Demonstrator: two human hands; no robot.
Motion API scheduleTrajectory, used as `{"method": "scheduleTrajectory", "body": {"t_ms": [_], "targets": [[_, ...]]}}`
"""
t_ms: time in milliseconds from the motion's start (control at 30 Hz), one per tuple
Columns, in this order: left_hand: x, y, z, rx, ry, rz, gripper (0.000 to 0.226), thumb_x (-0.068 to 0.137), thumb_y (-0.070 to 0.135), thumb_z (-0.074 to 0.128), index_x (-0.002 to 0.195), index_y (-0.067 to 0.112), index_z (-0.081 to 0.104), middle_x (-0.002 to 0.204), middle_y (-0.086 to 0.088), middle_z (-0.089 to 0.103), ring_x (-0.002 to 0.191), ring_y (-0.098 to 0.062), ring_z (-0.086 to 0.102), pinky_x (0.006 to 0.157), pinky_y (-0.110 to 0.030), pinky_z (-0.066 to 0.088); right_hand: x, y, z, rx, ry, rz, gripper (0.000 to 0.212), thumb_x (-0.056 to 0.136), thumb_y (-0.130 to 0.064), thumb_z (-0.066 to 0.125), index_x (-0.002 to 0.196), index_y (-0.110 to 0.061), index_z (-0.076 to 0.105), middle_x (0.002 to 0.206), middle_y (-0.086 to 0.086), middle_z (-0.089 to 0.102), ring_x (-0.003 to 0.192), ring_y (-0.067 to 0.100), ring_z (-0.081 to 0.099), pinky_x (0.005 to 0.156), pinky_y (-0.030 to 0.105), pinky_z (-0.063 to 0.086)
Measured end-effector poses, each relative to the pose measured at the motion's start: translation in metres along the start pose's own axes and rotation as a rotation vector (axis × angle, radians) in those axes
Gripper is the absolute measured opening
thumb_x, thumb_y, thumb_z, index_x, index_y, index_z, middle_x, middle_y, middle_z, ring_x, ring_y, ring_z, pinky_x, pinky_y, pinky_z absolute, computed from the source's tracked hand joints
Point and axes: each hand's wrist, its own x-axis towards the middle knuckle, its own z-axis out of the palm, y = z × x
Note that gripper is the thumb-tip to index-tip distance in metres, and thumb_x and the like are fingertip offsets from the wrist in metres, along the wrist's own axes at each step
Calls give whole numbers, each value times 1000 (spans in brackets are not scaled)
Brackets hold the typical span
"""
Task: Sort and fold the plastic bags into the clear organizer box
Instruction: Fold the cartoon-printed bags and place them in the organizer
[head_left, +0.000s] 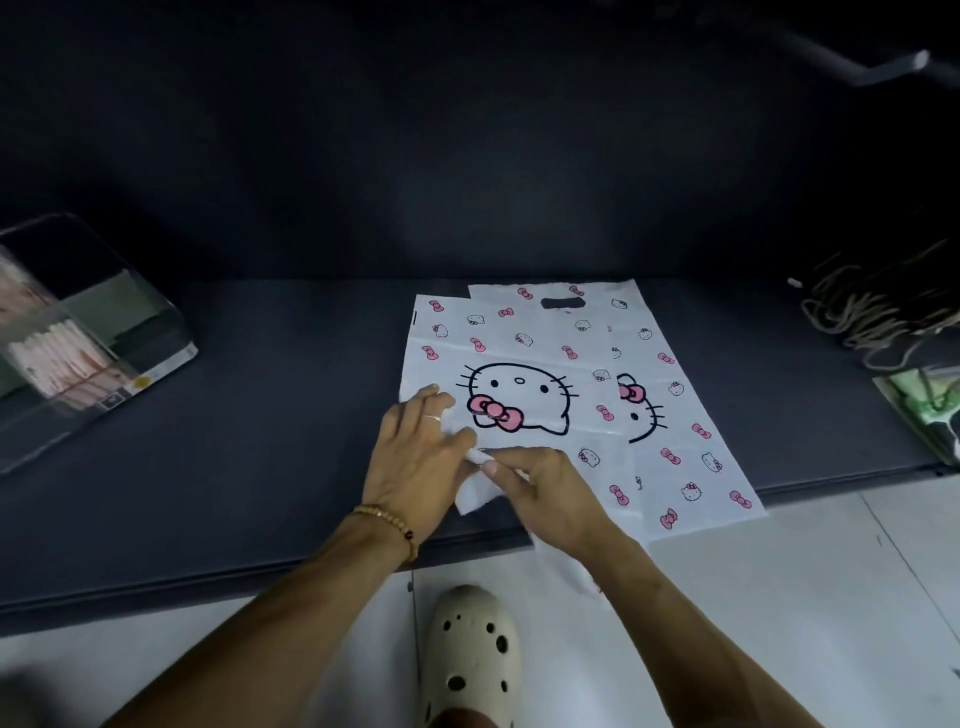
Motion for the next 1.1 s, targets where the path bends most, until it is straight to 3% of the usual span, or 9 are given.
{"method": "scheduleTrajectory", "body": {"t_ms": [200,333,467,500,533,633,767,933,1100], "targets": [[-12,-38,-3,-202,-150,-266,22,94,35,47,101,22,63,110,-3,66,110,-23,54,95,-35,42,-6,8,-2,-427,-188,171,89,72,-59,69,146,-28,31,134,-7,56,120,15,54,105,35,38],[-26,-77,-20,-715,-231,-464,29,91,30,58,64,23,50,65,7,54,63,-11,49,56,-21,36,-6,18,-14,-550,-41,150,42,86,-25,64,128,-25,55,110,-2,70,96,21,66,85,26,47],[-44,-119,-32,-1292,-317,-766,8,88,12,64,88,7,70,97,-3,72,91,-18,68,82,-33,54,6,11,-32,-83,37,337,8,84,-21,70,83,-14,69,74,-2,68,71,22,63,59,12,47],[-49,-127,-33,-1407,-293,-832,10,87,8,65,93,5,72,103,-7,72,96,-21,68,84,-32,55,11,6,-37,100,47,374,11,82,-22,74,78,-12,69,69,1,67,66,21,62,82,13,41],[-55,-133,-35,-1457,-266,-871,12,85,7,66,93,5,74,104,-9,72,96,-22,69,79,-28,56,15,0,-39,280,72,396,19,81,-22,76,68,-11,67,65,1,67,64,20,64,54,13,37],[-72,-144,-34,-1556,-199,-973,12,84,9,65,90,8,76,103,-10,72,93,-22,70,67,-22,56,27,-13,-34,580,109,404,32,86,-30,70,74,-2,61,83,10,70,81,25,67,84,43,54],[-77,-152,-31,-1572,-71,-1061,20,89,17,61,104,7,70,109,-13,70,92,-24,70,67,-25,57,41,-26,1,410,20,411,27,87,-40,67,72,-17,67,69,0,64,69,12,62,66,18,46],[-82,-167,-36,-1495,-37,-1009,76,63,79,62,108,18,71,108,-9,71,101,-30,67,91,-45,50,60,-18,34,-101,56,412,32,98,-35,47,78,-10,48,64,0,50,61,18,54,53,28,39],[-94,-177,-34,-1122,15,-923,66,47,64,83,99,25,71,99,4,73,94,-14,68,93,-36,51,68,-12,51,-166,58,463,27,100,-33,43,86,-11,42,80,8,55,78,31,57,62,30,39]]}}
